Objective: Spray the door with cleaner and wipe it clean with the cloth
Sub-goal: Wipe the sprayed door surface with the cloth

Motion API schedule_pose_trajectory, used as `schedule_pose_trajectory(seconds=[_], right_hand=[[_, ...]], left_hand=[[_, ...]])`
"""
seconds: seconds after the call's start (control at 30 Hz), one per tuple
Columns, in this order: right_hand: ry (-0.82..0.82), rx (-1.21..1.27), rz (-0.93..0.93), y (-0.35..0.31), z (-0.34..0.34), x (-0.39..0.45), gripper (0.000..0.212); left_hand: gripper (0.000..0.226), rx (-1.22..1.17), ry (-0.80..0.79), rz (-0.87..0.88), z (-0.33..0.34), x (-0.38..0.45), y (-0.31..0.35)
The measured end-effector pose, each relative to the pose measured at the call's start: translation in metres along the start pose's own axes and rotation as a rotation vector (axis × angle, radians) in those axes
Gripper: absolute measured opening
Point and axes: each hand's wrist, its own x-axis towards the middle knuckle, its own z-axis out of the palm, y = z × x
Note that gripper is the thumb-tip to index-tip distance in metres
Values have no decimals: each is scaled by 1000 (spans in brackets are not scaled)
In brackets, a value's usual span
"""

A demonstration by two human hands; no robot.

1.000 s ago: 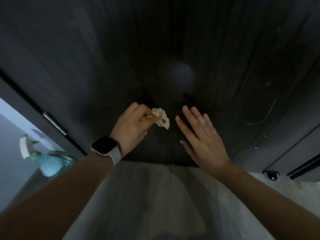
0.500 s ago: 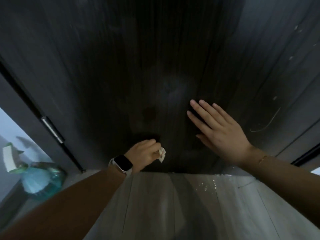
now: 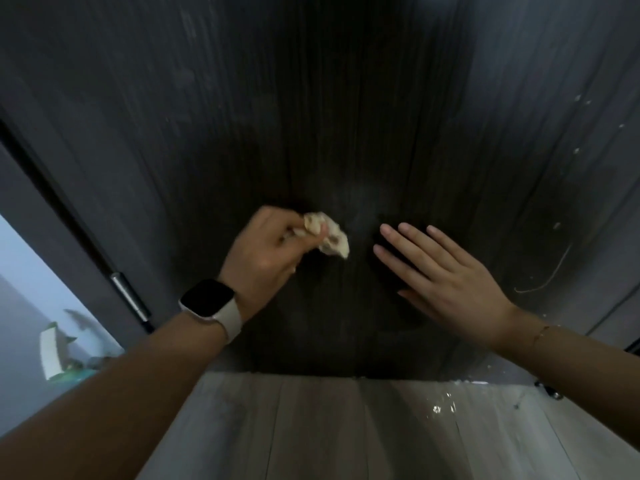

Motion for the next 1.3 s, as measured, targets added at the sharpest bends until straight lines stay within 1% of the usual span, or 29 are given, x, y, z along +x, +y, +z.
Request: schedule_pose_trajectory(seconds=[0.03,0.1,0.13,0.17,0.23,0.27,0.3,0.33,0.37,0.4,0.43,0.47,0.5,0.53,0.6,0.63,0.67,0.7,0.73,0.77,0.8,0.87,0.93,0.97,1.0,1.1,1.2,1.23,1.3], right_hand=[[22,12,3,0,-4,6,76],[65,32,21,0,-10,18,75],[79,41,33,0,-11,24,75],[86,43,42,1,-12,29,75],[87,27,41,5,-12,36,77],[80,15,28,6,-11,37,77],[76,5,17,8,-11,37,77],[76,1,12,9,-11,36,76],[78,2,10,9,-12,35,75],[78,5,11,9,-13,36,75],[76,7,15,7,-13,36,75],[75,9,23,6,-14,37,75],[73,12,30,5,-15,38,75],[67,17,32,5,-16,38,74],[52,31,26,6,-18,36,75],[45,35,21,8,-20,35,77],[36,35,13,10,-21,34,78],[27,33,4,12,-22,33,79],[19,30,-3,13,-22,32,79],[15,28,-3,14,-23,30,80],[18,22,3,16,-23,29,80],[47,5,35,21,-26,25,80],[90,1,93,29,-29,22,79],[101,6,122,33,-30,21,79],[100,12,142,35,-31,20,80],[73,15,147,33,-30,16,80],[20,-16,82,26,-21,10,79],[4,-21,54,24,-18,8,79],[7,-8,-7,17,-15,5,75]], left_hand=[[18,-25,-75,-56,1,-5,5],[20,-13,-262,76,4,-22,10],[18,17,-301,159,5,-28,10],[15,39,-271,169,5,-29,7],[4,51,-26,61,-8,-8,7],[8,111,112,30,-21,9,10],[15,174,226,52,-33,28,12],[16,106,326,8,-44,45,15],[14,64,417,-37,-55,58,17],[12,119,506,-47,-60,66,11],[12,153,519,-23,-62,72,13],[12,162,491,19,-56,67,11],[11,163,411,34,-49,56,13],[10,143,292,50,-40,39,12],[16,126,93,181,-12,-8,1],[11,69,-69,215,-6,-25,-1],[11,130,-192,245,-2,-38,-3],[21,187,-235,284,1,-47,-12],[28,148,-278,289,0,-47,-14],[30,117,-282,265,-2,-40,-5],[27,96,-220,194,-7,-27,2],[18,28,58,35,-23,13,22],[18,6,245,31,-33,48,33],[24,7,280,81,-34,58,36],[26,18,264,115,-31,59,38],[13,121,2,327,0,18,30],[31,207,-269,385,21,-27,14],[33,215,-295,387,22,-32,11],[38,221,-270,416,18,-27,11]])
